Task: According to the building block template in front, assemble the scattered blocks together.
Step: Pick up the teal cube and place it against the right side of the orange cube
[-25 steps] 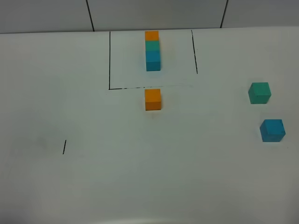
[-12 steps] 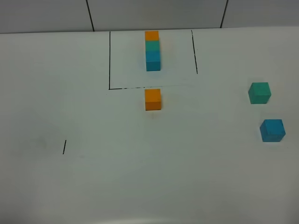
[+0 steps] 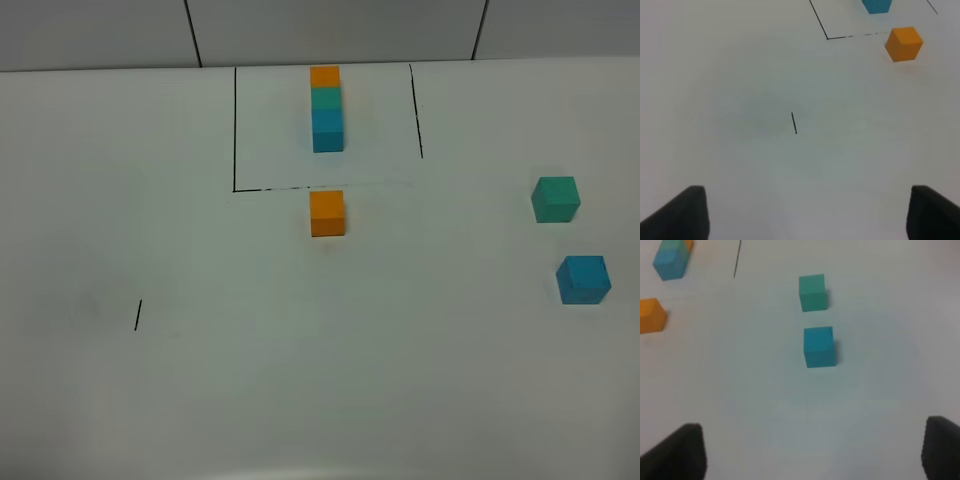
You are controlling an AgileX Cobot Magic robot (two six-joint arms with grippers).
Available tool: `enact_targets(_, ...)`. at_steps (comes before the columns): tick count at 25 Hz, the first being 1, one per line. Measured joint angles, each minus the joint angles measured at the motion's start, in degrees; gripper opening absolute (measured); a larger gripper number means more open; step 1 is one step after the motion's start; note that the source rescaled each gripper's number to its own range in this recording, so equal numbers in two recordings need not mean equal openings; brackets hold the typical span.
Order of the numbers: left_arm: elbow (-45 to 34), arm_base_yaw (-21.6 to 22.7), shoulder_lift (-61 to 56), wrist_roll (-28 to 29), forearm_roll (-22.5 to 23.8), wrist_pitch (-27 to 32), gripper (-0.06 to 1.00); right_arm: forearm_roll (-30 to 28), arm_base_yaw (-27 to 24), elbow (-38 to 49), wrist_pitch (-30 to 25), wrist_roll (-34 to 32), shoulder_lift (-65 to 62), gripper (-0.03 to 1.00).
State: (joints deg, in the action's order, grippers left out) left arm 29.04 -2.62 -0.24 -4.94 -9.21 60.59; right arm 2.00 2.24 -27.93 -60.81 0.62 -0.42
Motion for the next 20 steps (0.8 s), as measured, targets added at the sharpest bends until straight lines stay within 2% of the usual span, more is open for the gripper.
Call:
enact_targets(9,0.0,0.0,0.1,0.0,0.0,0.0,0.78,0.0,0.0,0.0,0.0,-0.6,0.0,0.75)
enact_targets(14,0.0,0.0,0.1,0.0,0.0,0.0,0.78,-0.6,0.0,0.0,0.1,-3.7,0.0,0.76)
enact_targets(20,0.0,0.0,0.1,0.0,0.0,0.0,0.78,-1.4,0.0,0.0,0.1,-4.6,0.7,0.8)
